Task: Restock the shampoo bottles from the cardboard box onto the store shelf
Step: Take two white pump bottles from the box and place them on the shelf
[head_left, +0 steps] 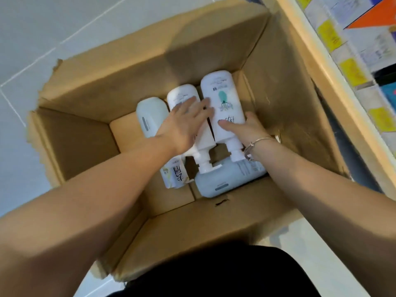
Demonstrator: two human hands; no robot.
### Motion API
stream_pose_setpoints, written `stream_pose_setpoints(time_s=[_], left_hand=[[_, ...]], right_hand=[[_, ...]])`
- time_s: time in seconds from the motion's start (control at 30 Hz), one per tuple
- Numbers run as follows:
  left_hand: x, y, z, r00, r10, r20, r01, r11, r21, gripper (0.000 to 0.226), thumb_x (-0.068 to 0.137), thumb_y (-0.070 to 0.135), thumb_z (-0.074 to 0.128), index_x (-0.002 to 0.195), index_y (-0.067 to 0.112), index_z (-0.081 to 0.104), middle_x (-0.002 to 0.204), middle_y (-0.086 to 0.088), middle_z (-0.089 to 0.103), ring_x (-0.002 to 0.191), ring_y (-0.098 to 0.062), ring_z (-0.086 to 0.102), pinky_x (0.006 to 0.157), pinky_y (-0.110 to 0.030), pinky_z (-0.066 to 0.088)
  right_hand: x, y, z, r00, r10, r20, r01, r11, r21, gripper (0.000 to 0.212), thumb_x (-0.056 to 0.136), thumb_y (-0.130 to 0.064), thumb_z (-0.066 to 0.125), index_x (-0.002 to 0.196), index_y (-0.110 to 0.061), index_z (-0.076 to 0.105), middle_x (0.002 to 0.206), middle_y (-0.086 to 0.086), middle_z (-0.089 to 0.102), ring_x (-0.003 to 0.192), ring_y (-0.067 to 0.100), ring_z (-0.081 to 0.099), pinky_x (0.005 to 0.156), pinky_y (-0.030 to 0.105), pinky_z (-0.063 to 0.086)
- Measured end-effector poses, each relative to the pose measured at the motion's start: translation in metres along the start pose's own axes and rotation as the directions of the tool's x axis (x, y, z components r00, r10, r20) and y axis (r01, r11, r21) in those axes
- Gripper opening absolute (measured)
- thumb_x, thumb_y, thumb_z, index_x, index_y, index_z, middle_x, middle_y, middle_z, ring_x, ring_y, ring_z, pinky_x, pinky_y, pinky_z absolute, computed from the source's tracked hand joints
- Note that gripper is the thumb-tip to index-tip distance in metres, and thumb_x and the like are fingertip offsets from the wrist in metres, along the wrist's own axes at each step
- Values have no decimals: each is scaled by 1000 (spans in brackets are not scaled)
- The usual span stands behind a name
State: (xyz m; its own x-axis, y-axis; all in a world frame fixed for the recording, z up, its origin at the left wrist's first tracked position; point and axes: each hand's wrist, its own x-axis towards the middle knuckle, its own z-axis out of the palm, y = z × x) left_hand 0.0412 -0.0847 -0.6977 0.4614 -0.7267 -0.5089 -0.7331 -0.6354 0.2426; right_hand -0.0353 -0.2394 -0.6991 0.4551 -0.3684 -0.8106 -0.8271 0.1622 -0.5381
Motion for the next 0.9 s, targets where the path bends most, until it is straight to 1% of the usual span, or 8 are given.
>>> stream_pose_setpoints(time_s=[0.13, 0.23, 0.4, 0.53, 0.7, 0.77, 0.83, 0.9], left_hand=[[14, 10, -22, 986, 105, -126, -94, 991, 90, 82, 84, -3, 46, 151, 23, 7, 160, -1, 1, 147, -30, 1, 118, -43, 9], [18, 15, -39, 966, 251, -65, -231, 948, 218, 88, 83, 12, 61, 151, 22, 6, 160, -3, 4, 147, -30, -2, 117, -46, 2], [22, 25, -64, 879, 456, -140, -424, 882, 207, 95, 54, 40, 83, 133, 9, 40, 122, -13, 57, 115, -32, 55, 112, -48, 15], [-8, 32, -69, 986, 126, 112, -88, 951, -295, 80, 60, 41, 83, 114, 15, 30, 92, -1, 62, 79, -24, 58, 71, -29, 40], [-58, 8, -28, 931, -31, 362, 208, 863, -461, 68, 58, 54, 78, 116, 32, 52, 108, 10, 63, 101, -16, 57, 91, -35, 48], [-73, -1, -13, 939, -70, 336, 262, 780, -569, 64, 54, 52, 76, 111, 32, 55, 107, 9, 65, 100, -15, 59, 91, -39, 49], [-90, -13, 0, 945, -159, 287, 315, 677, -665, 56, 58, 43, 81, 106, 30, 57, 103, 11, 66, 100, -14, 61, 88, -38, 51], [-102, -24, 7, 920, -290, 263, 384, 542, -748, 51, 63, 36, 84, 106, 28, 57, 99, 12, 65, 98, -13, 61, 85, -30, 51]], right_hand=[[0, -8, -10, 996, -54, 72, 60, 995, -85, 60, 68, -17, 81, 118, -14, 48, 108, 4, 62, 96, 20, 63, 81, 37, 55], [-11, -24, -30, 983, -124, 137, 155, 958, -241, 59, 70, -18, 79, 119, -17, 45, 99, -1, 60, 89, 14, 60, 72, 29, 51], [-27, -59, -59, 872, -197, 448, 463, 629, -624, 69, 62, -29, 83, 119, -18, 46, 112, -2, 57, 103, 19, 56, 83, 34, 47], [-47, -74, -38, 793, -151, 590, 608, 257, -752, 73, 61, -30, 83, 122, -17, 44, 103, -3, 55, 91, 19, 54, 72, 28, 40], [-63, -65, 22, 688, -40, 725, 721, -77, -688, 67, 70, -34, 77, 123, -15, 41, 79, -7, 44, 83, 20, 49, 62, 29, 37], [-60, -70, 33, 671, -65, 738, 741, 22, -672, 61, 76, -39, 71, 126, -16, 43, 93, -6, 51, 88, 18, 50, 71, 27, 37], [-48, -80, 40, 704, -207, 680, 691, 423, -586, 35, 85, -37, 61, 113, -18, 53, 98, 0, 60, 86, 17, 54, 73, 28, 40], [-27, -85, 38, 835, -305, 458, 493, 783, -378, 13, 92, -31, 52, 94, -18, 57, 95, 5, 60, 80, 18, 56, 68, 30, 43]])
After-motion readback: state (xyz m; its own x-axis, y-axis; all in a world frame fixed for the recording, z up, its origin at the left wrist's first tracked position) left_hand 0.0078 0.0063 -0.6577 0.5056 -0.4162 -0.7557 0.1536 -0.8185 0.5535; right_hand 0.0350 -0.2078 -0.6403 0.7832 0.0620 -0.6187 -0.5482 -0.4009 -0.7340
